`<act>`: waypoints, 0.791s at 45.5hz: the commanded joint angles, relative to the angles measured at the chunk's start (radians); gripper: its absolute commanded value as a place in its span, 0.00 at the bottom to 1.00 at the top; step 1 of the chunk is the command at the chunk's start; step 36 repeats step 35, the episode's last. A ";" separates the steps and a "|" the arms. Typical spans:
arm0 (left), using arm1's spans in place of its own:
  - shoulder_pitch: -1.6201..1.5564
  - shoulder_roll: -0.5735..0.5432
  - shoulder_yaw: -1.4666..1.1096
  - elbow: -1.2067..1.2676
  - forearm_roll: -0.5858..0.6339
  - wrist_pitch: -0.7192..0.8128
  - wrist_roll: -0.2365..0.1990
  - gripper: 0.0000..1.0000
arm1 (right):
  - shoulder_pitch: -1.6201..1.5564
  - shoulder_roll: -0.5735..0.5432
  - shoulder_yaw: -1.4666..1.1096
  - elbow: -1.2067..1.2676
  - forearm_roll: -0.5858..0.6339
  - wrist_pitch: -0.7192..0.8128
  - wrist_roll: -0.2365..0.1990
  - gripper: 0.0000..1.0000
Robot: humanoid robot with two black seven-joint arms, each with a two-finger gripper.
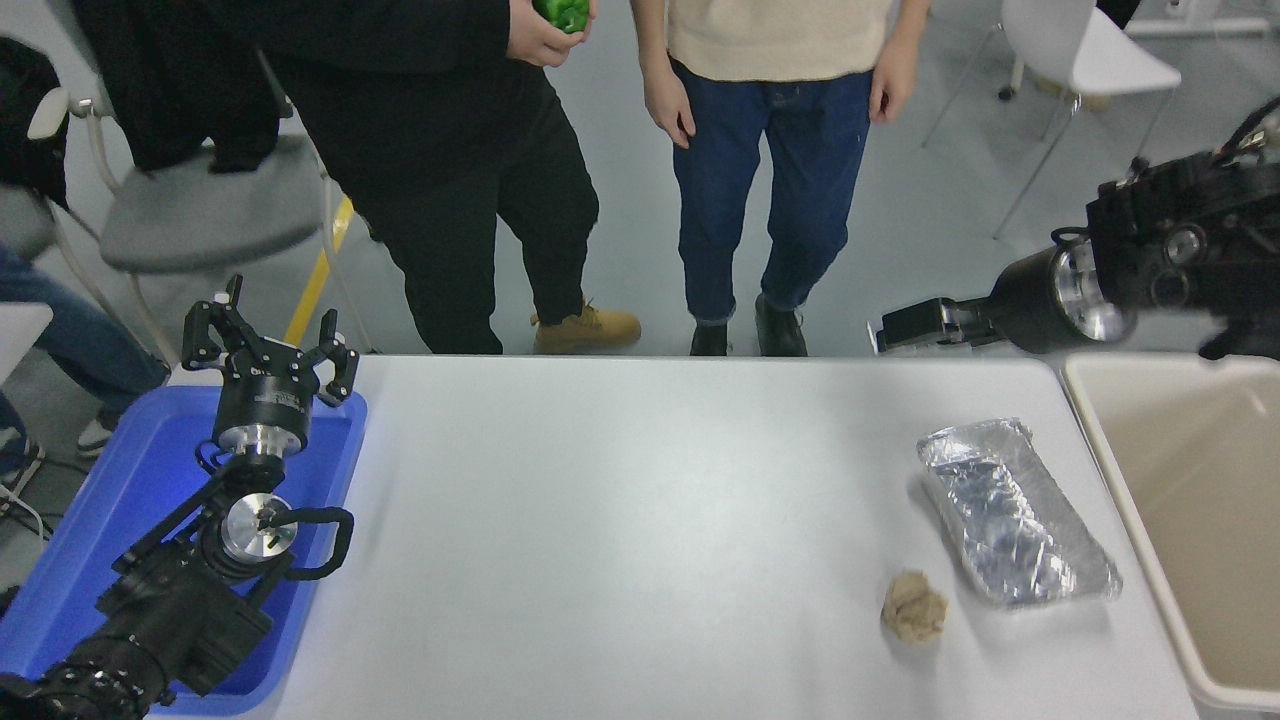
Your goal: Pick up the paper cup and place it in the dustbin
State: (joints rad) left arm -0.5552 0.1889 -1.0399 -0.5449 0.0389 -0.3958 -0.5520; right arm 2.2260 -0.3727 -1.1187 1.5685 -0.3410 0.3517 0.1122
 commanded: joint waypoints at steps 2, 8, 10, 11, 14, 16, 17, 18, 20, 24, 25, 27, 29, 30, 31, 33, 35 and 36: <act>0.000 0.001 0.000 0.000 -0.001 0.000 0.000 0.99 | 0.182 0.136 -0.021 0.096 0.155 0.205 -0.003 1.00; 0.001 0.001 0.000 0.000 -0.001 0.000 0.000 0.99 | 0.202 0.130 -0.030 0.099 0.158 0.300 -0.005 1.00; 0.001 0.001 0.000 -0.001 -0.001 0.000 0.000 0.99 | 0.211 0.129 -0.036 0.100 0.160 0.323 -0.005 1.00; 0.001 0.000 0.000 0.000 -0.001 0.000 0.000 0.99 | 0.216 0.127 -0.038 0.100 0.160 0.332 -0.005 1.00; 0.001 0.001 0.000 0.000 -0.001 0.000 0.000 0.99 | 0.224 0.121 -0.044 0.100 0.161 0.355 -0.005 1.00; 0.001 0.001 0.000 0.000 -0.001 0.000 0.000 0.99 | 0.225 0.118 -0.047 0.100 0.169 0.371 -0.005 1.00; 0.001 0.001 0.000 0.000 -0.001 0.000 0.000 0.99 | 0.225 0.117 -0.049 0.100 0.175 0.377 -0.006 1.00; 0.001 0.001 0.000 0.000 -0.001 0.000 -0.002 0.99 | 0.225 0.117 -0.052 0.100 0.180 0.382 -0.006 1.00; 0.001 0.000 0.000 0.000 -0.001 0.000 0.000 0.99 | 0.225 0.118 -0.067 0.100 0.188 0.383 -0.006 1.00; 0.001 0.001 0.000 0.000 -0.001 0.000 0.000 0.99 | 0.224 0.117 -0.102 0.099 0.188 0.383 -0.006 1.00; 0.001 0.001 0.000 -0.001 -0.001 0.000 0.000 0.99 | 0.224 0.115 -0.111 0.097 0.188 0.383 -0.006 1.00; 0.001 0.001 0.000 -0.001 -0.001 0.000 0.000 0.99 | 0.222 0.104 -0.128 0.096 0.188 0.383 -0.006 1.00; 0.001 0.000 0.000 0.000 -0.001 0.000 0.000 0.99 | 0.221 0.090 -0.139 0.094 0.185 0.383 -0.006 1.00; 0.001 0.001 0.000 0.000 -0.001 0.000 0.000 0.99 | 0.221 0.086 -0.142 0.094 0.183 0.383 -0.006 1.00; 0.001 0.001 0.000 0.000 -0.001 0.000 -0.002 0.99 | 0.221 0.084 -0.142 0.094 0.184 0.383 -0.006 1.00; 0.001 0.000 0.000 0.000 -0.001 0.000 0.000 0.99 | 0.219 0.083 -0.142 0.094 0.186 0.383 -0.006 1.00; 0.001 0.001 0.000 0.000 -0.001 0.000 -0.002 0.99 | 0.221 0.083 -0.142 0.094 0.185 0.383 -0.005 1.00; 0.001 0.001 0.000 0.000 -0.001 0.000 -0.002 0.99 | 0.221 0.083 -0.142 0.094 0.185 0.383 -0.005 1.00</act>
